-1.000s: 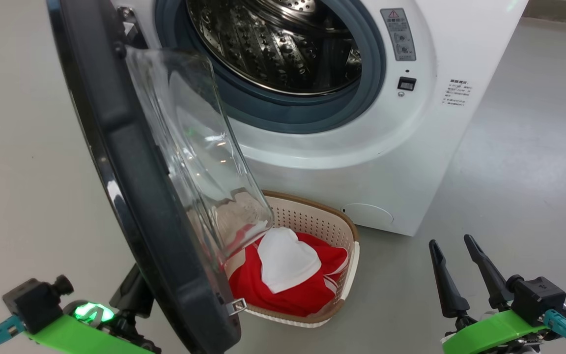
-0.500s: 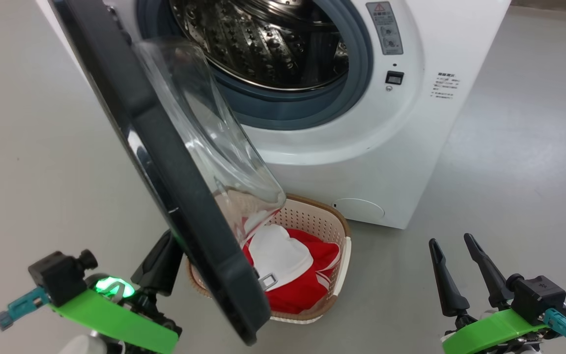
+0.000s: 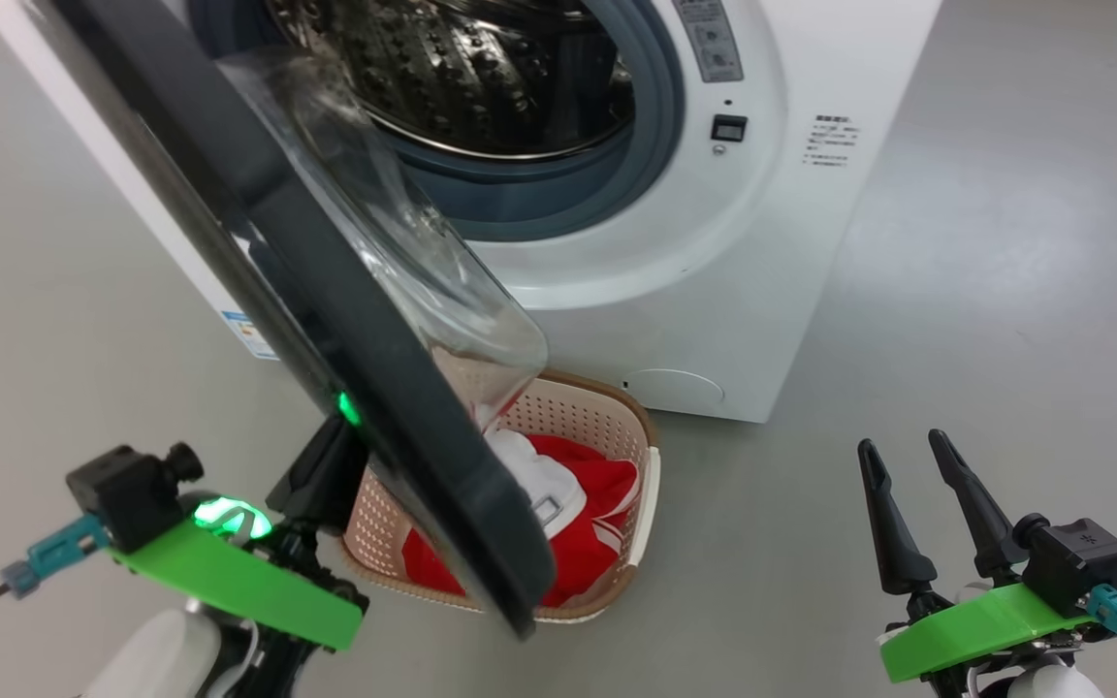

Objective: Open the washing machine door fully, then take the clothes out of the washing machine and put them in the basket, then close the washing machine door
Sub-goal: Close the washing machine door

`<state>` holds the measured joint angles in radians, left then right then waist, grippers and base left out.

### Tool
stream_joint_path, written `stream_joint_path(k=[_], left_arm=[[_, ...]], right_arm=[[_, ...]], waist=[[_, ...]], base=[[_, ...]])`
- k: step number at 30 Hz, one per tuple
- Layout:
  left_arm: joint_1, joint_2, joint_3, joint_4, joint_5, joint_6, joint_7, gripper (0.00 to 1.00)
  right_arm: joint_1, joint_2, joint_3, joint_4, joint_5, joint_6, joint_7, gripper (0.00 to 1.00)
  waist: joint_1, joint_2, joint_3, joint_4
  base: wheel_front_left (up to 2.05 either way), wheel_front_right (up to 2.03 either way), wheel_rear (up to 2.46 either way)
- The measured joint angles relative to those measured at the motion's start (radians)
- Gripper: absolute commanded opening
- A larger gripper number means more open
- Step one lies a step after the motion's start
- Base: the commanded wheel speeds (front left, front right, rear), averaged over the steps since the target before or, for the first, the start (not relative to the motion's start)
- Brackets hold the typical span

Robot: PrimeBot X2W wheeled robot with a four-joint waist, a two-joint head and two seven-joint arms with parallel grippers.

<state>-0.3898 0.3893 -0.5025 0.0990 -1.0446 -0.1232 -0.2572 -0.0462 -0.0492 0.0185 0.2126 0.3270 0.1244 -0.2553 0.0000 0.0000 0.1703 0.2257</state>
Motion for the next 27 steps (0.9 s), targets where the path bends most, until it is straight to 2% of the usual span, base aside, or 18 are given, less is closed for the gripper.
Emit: stream_joint_path(k=[27], left_arm=[[-0.280, -0.057, -0.003, 0.238, 0.044, 0.000, 0.000, 0.00]], right_arm=[[-0.030, 0.000, -0.007, -0.014, 0.046, 0.000, 0.000, 1.00]], waist=[[0.0000, 0.0000, 0.067, -0.205]], base=[[0.00, 0.00, 0.00]])
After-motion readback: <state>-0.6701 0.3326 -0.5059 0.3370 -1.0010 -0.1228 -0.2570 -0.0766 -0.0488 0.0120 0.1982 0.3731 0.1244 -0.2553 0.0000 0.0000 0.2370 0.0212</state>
